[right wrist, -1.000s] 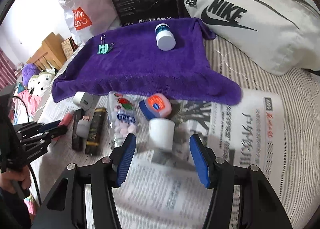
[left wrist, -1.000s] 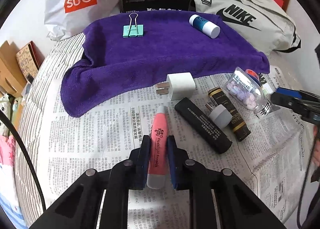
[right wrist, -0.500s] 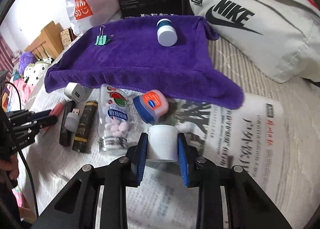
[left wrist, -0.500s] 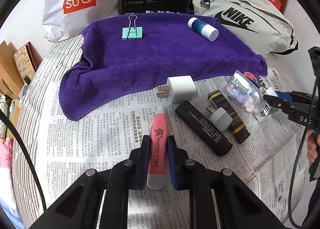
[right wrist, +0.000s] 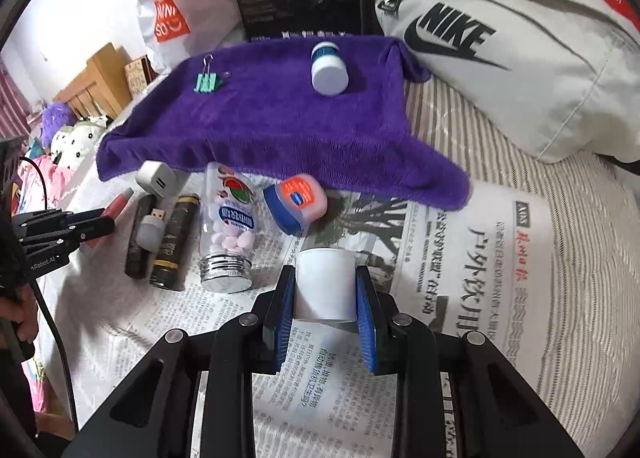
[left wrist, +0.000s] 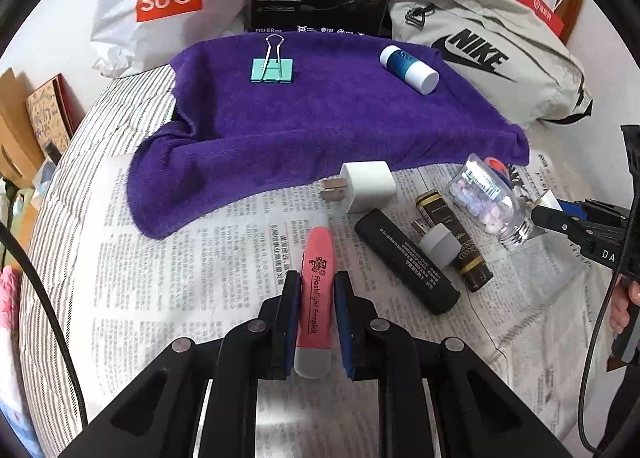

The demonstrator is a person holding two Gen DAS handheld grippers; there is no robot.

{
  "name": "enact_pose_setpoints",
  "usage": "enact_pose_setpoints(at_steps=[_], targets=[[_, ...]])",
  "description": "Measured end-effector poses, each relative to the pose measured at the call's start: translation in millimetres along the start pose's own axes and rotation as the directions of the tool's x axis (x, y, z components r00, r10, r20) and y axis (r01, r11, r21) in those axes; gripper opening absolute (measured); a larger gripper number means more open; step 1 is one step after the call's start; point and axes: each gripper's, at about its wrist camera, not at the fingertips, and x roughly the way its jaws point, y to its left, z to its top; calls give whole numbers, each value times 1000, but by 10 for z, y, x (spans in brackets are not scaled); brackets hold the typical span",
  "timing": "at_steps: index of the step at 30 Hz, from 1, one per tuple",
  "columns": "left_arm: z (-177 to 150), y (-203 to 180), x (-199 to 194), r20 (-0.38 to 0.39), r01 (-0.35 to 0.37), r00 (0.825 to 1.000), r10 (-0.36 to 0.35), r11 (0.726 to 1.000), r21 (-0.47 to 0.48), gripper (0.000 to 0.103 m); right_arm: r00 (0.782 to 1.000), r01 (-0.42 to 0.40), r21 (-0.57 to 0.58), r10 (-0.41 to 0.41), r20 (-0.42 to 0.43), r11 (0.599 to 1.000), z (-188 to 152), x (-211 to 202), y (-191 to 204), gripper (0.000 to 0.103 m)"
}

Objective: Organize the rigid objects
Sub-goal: 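Carry the highlighter in the left tool while the right tool carries the roll to the towel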

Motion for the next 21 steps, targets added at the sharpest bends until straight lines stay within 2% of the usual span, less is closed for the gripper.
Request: enact_pose_setpoints(at_steps=[4, 10, 16, 21], targets=[[5, 25, -117, 18, 2, 1000, -2, 1000, -10, 17, 999, -29, 19, 28, 18, 999, 29, -69, -40, 29], [133, 61, -244, 44, 43, 998, -42, 999, -19, 17, 998, -48, 10, 48, 35, 999, 154, -115, -49, 29], [406, 130, -274, 72, 47, 996, -46, 999, -13, 17, 997, -55, -23, 56, 43, 998, 406, -73, -19, 29], [689, 243, -217, 88, 50, 995, -48, 999, -22, 17, 997, -56, -54, 59, 52, 997, 760, 35, 19, 29]])
